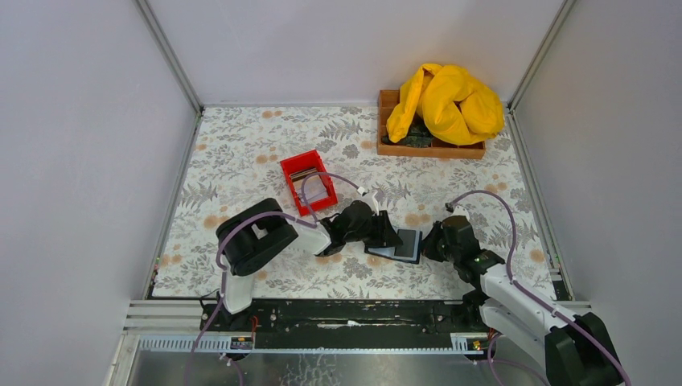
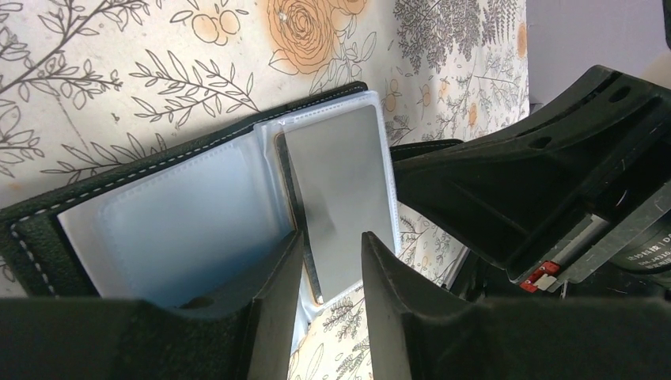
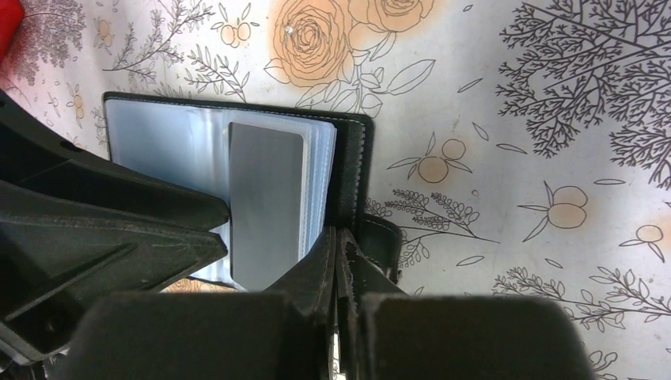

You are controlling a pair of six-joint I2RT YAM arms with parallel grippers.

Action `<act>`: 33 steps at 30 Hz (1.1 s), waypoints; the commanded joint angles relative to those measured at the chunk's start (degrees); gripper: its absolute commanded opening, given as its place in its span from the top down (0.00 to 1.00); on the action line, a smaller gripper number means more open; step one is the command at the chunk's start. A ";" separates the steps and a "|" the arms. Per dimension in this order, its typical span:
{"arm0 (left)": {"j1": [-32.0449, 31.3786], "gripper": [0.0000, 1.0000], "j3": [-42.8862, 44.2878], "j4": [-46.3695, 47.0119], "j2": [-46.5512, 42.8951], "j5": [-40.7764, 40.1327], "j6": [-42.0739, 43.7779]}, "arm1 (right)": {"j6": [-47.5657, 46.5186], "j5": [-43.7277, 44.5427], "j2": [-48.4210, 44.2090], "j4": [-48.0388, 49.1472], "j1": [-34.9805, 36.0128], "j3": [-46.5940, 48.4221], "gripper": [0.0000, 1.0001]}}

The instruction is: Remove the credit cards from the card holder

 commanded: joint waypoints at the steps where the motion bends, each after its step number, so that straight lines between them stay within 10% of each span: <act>1: -0.48 0.60 1.25 2.05 1.62 0.98 0.48 | -0.76 -1.36 -2.86 1.10 -0.14 0.31 1.00; 20: -0.45 0.61 1.16 2.55 2.67 1.47 0.76 | 0.24 5.78 -14.94 -9.68 -0.17 3.62 1.00; 33: -0.44 0.61 1.10 3.09 3.18 2.00 0.37 | 0.26 -1.84 -3.37 0.80 -0.20 0.10 1.00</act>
